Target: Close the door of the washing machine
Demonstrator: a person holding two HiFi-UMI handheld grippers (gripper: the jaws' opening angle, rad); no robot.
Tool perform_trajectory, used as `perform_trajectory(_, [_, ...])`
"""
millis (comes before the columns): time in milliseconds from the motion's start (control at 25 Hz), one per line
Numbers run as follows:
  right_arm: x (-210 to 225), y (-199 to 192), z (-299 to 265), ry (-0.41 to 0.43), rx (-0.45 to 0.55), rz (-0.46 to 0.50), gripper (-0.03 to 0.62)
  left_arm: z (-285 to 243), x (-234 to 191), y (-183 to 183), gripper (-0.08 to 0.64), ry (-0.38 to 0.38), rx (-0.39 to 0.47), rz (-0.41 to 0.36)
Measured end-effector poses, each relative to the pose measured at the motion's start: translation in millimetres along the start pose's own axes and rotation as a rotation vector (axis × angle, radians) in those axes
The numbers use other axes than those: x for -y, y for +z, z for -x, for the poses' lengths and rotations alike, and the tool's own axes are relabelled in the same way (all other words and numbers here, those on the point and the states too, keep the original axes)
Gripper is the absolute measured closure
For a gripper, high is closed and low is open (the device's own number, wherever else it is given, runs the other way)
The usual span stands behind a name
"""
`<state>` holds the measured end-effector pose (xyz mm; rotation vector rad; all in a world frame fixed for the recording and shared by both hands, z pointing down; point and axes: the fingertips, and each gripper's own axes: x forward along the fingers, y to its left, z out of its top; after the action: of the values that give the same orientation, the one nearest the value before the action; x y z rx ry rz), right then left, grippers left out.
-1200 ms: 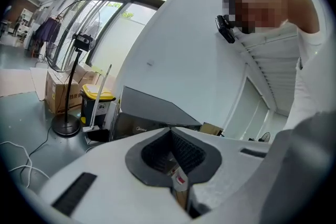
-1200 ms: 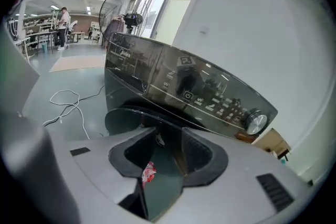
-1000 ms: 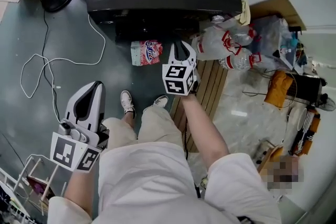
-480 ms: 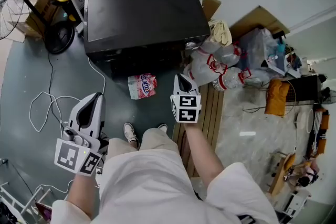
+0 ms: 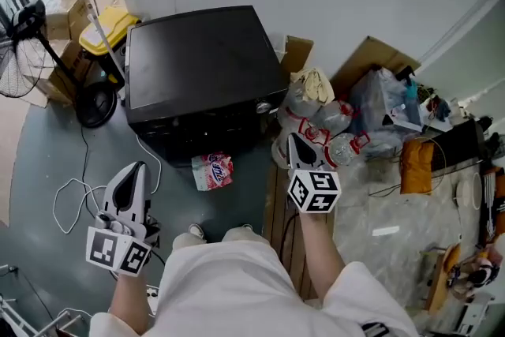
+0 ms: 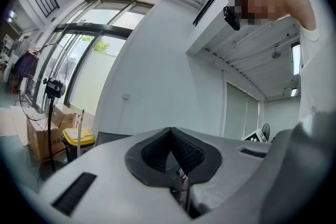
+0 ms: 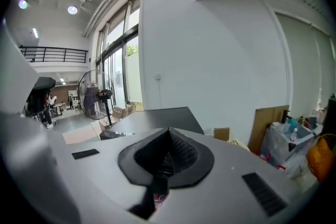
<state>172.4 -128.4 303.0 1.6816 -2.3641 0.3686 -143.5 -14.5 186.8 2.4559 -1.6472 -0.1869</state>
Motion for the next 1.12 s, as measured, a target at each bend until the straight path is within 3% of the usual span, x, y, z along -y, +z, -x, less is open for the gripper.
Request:
perform_trajectory(480, [43.2, 77.1, 69.2, 0.001, 0.171, -0.005, 0.595, -1.0, 16.0, 42.2, 0.555, 0.066, 0.089, -0.064])
perform_trajectory(800, [60.6, 103.8, 102.5, -0.03, 0.239, 0.001, 0.595, 0.0, 18.8, 58.4, 0.555, 0.081, 0.123, -0.094])
perform_trajectory(1120, [62.0, 122.7, 122.1, -0.077, 0.274, 0.05, 0.595, 23.1, -7.0, 64.6, 0.556, 0.164, 0.132, -0.098])
